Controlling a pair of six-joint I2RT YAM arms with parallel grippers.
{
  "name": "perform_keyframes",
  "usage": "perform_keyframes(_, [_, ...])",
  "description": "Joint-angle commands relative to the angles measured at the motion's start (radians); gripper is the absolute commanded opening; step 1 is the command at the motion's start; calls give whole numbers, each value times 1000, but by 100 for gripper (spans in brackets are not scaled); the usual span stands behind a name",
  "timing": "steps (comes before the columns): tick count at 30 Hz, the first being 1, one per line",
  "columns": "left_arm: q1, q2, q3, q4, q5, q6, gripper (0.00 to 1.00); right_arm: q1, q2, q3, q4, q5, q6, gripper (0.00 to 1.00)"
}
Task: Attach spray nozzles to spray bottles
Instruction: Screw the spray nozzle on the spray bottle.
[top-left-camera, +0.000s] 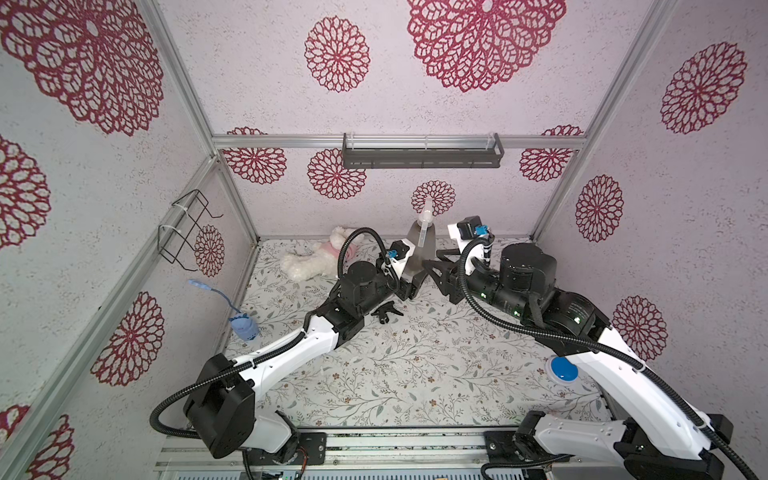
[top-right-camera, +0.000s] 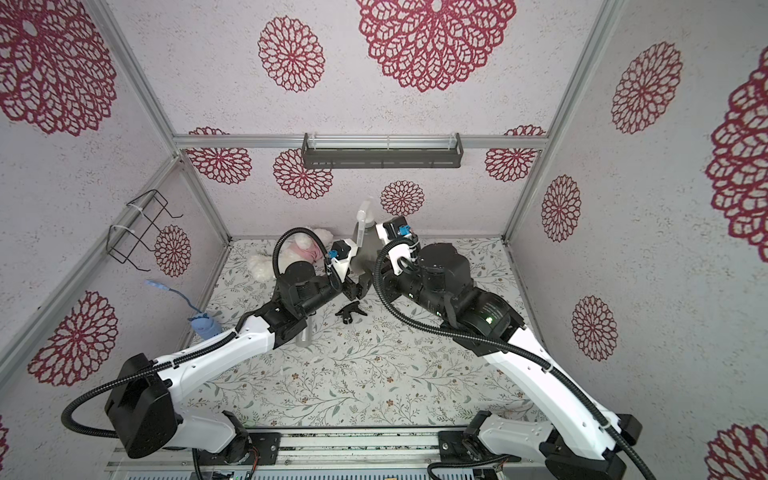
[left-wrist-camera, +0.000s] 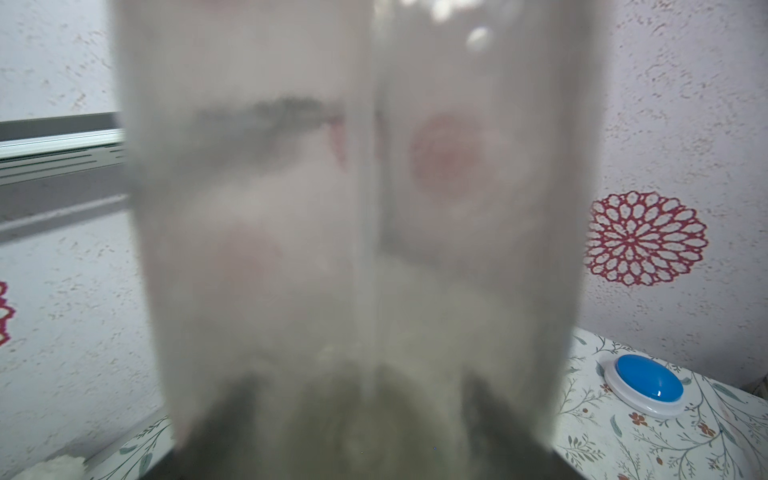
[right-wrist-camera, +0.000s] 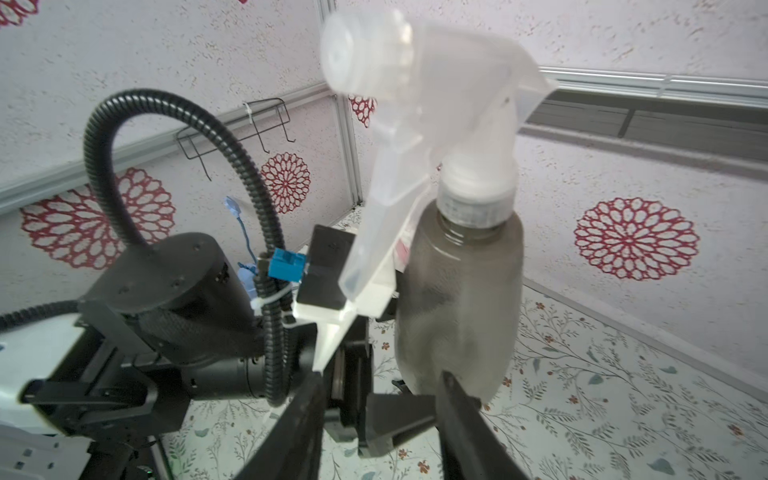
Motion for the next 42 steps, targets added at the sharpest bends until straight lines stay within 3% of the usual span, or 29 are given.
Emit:
perform_keyframes(1, [9, -36, -18, 53, 51, -13, 48, -55, -36, 10, -3, 66, -25, 38])
perform_keyframes(5, [9, -44, -20, 52, 100, -25, 48, -132, 9, 78, 2, -32, -63, 37])
perform_keyframes(12, [9, -43, -15, 43, 137, -39, 48, -194, 111, 219, -13, -244, -110, 51])
perform_keyframes(17, [9, -40, -10, 31, 156, -40, 48, -207, 143, 248, -8, -308, -122, 53])
perform_keyframes(23, [6, -45, -8, 11, 180, -35, 48, -230, 180, 280, 12, -333, -122, 50])
perform_keyframes(32, [3, -43, 2, -18, 185, -16, 48, -234, 208, 291, 18, -381, -102, 33])
perform_keyframes(35, [3, -45, 10, -22, 167, -11, 48, -233, 197, 265, 33, -360, -85, 29])
perform_keyframes(38, [1, -39, 27, -28, 118, -16, 48, -211, 189, 238, 55, -263, -55, 26])
perform_keyframes(42, [-5, -15, 60, -28, 38, -13, 48, -54, 211, 200, 79, 75, -57, 26])
